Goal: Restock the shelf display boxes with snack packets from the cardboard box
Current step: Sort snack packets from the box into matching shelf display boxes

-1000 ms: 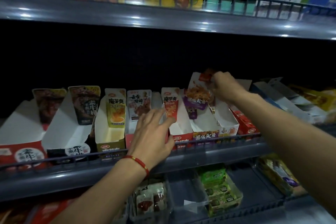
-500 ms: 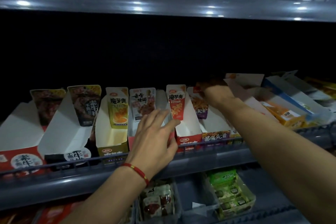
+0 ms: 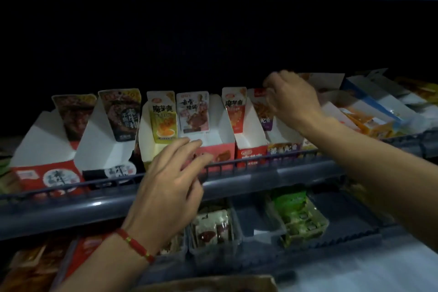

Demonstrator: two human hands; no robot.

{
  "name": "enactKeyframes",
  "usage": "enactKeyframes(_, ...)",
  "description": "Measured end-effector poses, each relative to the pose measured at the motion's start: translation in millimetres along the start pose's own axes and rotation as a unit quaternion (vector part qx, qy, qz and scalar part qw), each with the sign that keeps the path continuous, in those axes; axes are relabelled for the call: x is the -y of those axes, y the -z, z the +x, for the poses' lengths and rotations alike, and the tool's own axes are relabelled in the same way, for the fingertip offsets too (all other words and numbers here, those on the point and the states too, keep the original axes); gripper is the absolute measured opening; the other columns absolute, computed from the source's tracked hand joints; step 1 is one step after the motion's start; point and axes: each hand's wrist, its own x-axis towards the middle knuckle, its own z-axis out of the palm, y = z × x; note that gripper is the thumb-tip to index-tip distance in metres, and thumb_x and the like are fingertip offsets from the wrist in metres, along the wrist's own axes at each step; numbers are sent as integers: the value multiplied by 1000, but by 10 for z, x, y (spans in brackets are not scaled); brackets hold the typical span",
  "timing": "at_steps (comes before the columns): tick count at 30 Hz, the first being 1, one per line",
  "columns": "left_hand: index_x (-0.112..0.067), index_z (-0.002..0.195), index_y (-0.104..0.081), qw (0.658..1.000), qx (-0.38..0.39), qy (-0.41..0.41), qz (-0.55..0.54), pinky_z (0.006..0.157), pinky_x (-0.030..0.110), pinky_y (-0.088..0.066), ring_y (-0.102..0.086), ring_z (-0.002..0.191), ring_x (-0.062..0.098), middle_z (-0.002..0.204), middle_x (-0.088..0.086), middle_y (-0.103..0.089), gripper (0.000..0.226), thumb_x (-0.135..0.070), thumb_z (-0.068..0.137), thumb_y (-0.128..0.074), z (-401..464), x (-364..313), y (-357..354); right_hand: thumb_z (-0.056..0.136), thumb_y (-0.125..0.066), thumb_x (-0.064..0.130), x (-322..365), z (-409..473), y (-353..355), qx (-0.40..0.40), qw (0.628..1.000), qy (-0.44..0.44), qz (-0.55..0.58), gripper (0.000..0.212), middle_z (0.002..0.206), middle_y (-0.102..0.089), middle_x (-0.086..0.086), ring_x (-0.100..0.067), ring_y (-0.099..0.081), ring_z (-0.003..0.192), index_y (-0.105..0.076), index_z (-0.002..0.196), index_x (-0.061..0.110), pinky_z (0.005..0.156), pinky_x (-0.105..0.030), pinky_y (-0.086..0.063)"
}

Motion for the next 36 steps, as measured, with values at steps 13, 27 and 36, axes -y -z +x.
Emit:
enactKeyframes(13,-32,149,-44,887,449,110,-18,117,42,-36,-35,142,26,151,2,-39,63,-36,88,-60,-2138,150,-591,91,-60,38,1402,-2360,64,570,802,132,120,22,99,-70,1,-24,-67,88,-67,107,25,76,-36,-57)
enactKeyframes(27,-31,160,-21,738,656,159,1,122,45,-30,-17,154,32,168,11,-14,75,-35,97,-61,-2549,155,-687,89,-72,48,2292,-3891,-659,669,728,61,136,45,113,-65,-8,-28,-63,105,-57,113,13,80,-34,-47)
enactKeyframes(36,-23,140,-56,784,574,234,-46,95,36,-53,-62,114,24,125,7,-67,45,-37,97,-60,-2358,242,-520,90,-76,19,1804,-3336,-595,636,682,-143,332,17,89,-62,13,-4,-60,81,-72,106,14,63,-17,-47)
